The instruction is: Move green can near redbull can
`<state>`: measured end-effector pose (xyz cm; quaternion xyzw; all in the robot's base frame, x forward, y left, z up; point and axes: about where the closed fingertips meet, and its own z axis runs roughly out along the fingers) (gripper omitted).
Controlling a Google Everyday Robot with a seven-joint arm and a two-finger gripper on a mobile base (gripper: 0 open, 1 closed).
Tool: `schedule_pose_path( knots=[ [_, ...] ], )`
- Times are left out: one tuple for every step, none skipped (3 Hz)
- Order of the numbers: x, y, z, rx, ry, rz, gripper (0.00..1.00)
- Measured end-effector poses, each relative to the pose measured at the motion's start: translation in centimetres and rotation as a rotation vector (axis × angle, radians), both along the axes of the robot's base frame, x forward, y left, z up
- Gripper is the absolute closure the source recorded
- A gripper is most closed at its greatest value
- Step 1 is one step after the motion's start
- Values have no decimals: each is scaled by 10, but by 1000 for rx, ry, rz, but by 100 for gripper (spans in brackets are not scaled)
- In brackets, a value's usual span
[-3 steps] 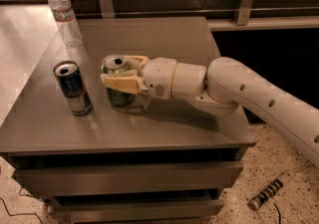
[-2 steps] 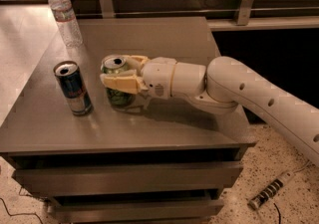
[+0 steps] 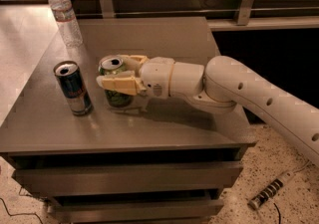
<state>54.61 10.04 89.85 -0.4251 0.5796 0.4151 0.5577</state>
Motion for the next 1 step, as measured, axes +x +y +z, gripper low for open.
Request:
schedule_pose_path(
  knots=[
    [-1, 1, 0, 0, -1, 3, 0]
  ],
)
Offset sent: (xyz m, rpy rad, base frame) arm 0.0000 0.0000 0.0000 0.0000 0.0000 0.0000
